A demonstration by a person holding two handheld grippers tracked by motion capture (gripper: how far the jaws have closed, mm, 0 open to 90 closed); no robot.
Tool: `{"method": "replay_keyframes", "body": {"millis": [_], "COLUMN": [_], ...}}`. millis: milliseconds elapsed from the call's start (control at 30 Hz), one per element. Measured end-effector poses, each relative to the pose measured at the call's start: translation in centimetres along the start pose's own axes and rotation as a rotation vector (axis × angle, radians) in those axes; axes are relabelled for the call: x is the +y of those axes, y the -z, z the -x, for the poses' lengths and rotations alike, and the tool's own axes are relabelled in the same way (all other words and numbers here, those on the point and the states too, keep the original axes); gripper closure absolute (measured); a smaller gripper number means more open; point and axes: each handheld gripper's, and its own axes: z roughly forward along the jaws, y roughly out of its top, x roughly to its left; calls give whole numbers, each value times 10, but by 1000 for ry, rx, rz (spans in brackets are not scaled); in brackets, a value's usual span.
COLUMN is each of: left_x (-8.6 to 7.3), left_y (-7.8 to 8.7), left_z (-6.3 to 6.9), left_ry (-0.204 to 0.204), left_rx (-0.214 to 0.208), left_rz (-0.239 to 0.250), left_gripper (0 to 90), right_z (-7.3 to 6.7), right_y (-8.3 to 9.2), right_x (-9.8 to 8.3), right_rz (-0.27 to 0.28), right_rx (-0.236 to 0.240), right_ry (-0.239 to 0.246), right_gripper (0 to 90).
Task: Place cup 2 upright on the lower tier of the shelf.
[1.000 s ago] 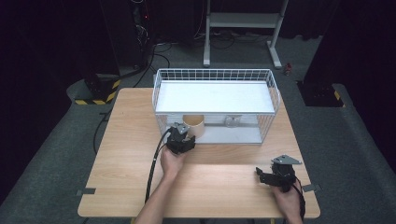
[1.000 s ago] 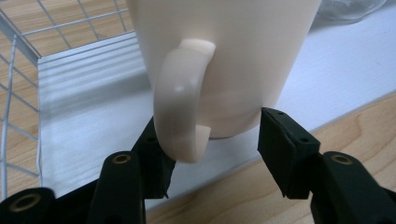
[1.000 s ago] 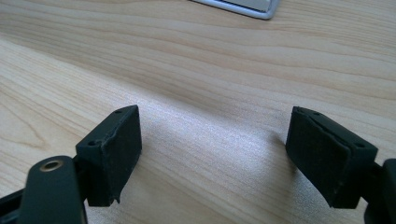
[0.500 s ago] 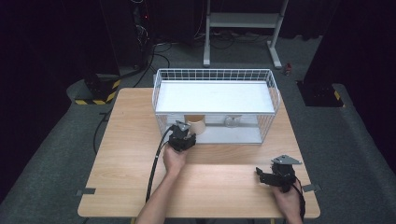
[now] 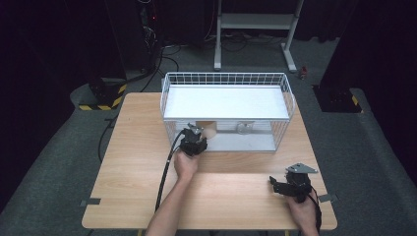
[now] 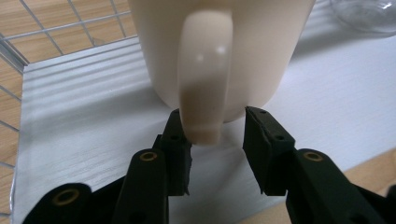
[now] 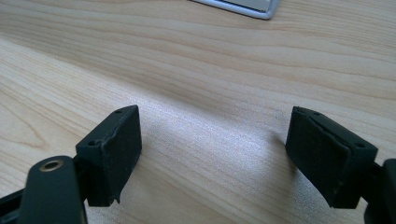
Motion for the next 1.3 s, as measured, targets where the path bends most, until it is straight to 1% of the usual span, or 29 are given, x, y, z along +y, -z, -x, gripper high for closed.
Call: {"method": "replay_keyframes", "body": {"millis": [33,67,100,133,167,200,267,333,367,433,467,500,533,600,667,700,733,767,800,833,867,900,933,967,1000,1033,1133,1200,1300], "left_x": [0,1,2,2,3,5,6,7,7,6,6,5,4,3,2,2,2,1,1,0,0,-1,-1,-1,-2,-3,-3,-4,-5], "left_y": [-1,-3,-3,-3,-4,-5,-7,-9,-10,-8,-7,-6,-4,0,3,5,7,8,9,10,11,12,13,16,17,19,25,28,33], "left_z": [0,0,0,1,0,0,-1,-2,-2,-3,-3,-3,-4,-3,-3,-4,-5,-4,-5,-5,-5,-5,-4,-5,-5,-5,-6,-6,-5], "left_ry": [-13,-9,-11,-8,-12,-15,-6,10,13,-3,-9,2,0,8,6,-2,-12,4,-12,-1,-14,-14,-10,-31,-25,-19,-36,-30,-55], "left_rx": [24,16,31,12,29,26,23,5,-8,-21,-5,-27,-21,-29,-43,-42,-31,-47,-35,-45,-33,-31,-47,-35,-37,-51,-38,-48,-46], "left_rz": [-5,-8,-9,-16,-10,-19,-17,-14,-10,-12,-12,-8,-5,4,10,14,23,22,27,24,22,32,32,37,38,42,58,62,70], "left_gripper": [625,627,631,633,636,638,641,638,619,583,537,495,453,386,345,331,322,316,309,303,297,294,293,293,293,293,293,293,292], "right_z": [0,0,0,0,0,0,0,0,0,0,0,0,0,0,0,0,0,0,0,0,0,0,0,0,0,0,0,0,0], "right_y": [0,0,0,0,0,0,0,0,0,0,0,0,0,0,0,0,0,0,0,0,0,0,0,0,0,0,0,0,0], "right_x": [0,0,0,0,0,0,0,0,0,0,0,0,0,0,0,0,0,0,0,0,0,0,0,0,0,0,0,0,0], "right_rz": [0,0,-1,0,-2,0,0,0,-2,-1,0,-1,-2,0,-1,-1,0,-1,0,0,0,-1,-1,0,0,0,0,0,0], "right_rx": [0,0,0,0,0,0,0,0,0,0,0,0,0,0,0,0,0,0,0,0,0,0,0,0,0,0,0,0,0], "right_ry": [0,-2,-5,0,-5,0,0,-2,-6,-5,-1,-6,-6,0,-5,-6,-1,-6,0,0,-1,-5,-5,-1,-2,0,0,0,0], "right_gripper": [183,183,183,183,183,183,183,183,183,183,183,183,183,183,183,183,183,183,184,183,183,183,183,183,183,183,183,183,183]}}
